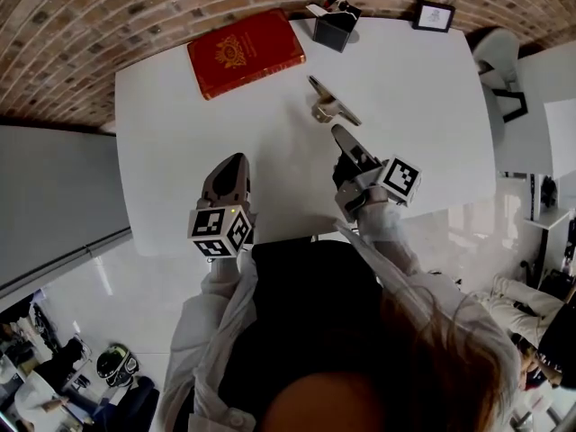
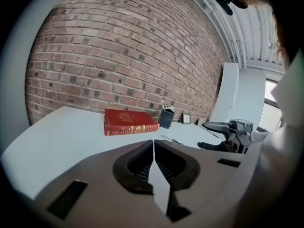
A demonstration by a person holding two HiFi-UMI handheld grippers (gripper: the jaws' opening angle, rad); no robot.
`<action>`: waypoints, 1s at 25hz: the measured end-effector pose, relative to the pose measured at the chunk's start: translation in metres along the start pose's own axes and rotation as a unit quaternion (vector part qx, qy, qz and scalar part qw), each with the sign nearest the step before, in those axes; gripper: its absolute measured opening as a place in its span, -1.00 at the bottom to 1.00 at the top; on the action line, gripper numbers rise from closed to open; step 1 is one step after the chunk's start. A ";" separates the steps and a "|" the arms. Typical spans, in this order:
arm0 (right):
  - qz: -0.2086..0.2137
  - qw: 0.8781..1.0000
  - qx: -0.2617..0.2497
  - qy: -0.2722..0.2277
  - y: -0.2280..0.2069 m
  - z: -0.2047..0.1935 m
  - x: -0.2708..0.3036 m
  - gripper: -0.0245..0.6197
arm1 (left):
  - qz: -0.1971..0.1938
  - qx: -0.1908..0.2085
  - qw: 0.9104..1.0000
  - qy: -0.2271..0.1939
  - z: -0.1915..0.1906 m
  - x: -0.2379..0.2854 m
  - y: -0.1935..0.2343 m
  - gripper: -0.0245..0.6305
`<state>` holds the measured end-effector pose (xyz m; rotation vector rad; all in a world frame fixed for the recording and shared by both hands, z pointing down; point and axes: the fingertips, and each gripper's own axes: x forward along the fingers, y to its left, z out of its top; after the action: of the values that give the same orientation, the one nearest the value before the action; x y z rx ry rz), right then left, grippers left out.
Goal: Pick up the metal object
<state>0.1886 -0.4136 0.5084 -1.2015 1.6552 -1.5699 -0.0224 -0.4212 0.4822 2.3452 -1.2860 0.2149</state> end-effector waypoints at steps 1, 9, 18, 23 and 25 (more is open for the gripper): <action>0.006 1.000 0.023 -0.005 -0.002 0.003 0.004 0.02 | 0.000 0.000 1.000 0.002 0.000 0.003 0.002 -0.85; 0.050 0.973 0.218 -0.055 -0.027 0.013 0.032 -0.04 | 0.002 -0.006 1.000 0.011 -0.001 0.025 0.014 -0.86; 0.052 0.948 0.300 -0.093 -0.056 0.017 0.052 -0.10 | 0.019 -0.022 0.999 0.021 -0.008 0.035 0.039 -0.86; 0.044 0.943 0.312 -0.104 -0.067 0.023 0.062 -0.13 | 0.032 -0.031 0.999 0.027 -0.012 0.039 0.055 -0.86; 0.039 0.943 0.312 -0.111 -0.072 0.026 0.066 -0.17 | 0.037 -0.035 0.998 0.029 -0.013 0.041 0.061 -0.86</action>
<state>0.1977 -0.4775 0.5860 -0.9118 0.9355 -1.6583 -0.0495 -0.4742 0.5269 2.2188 -1.3331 0.2543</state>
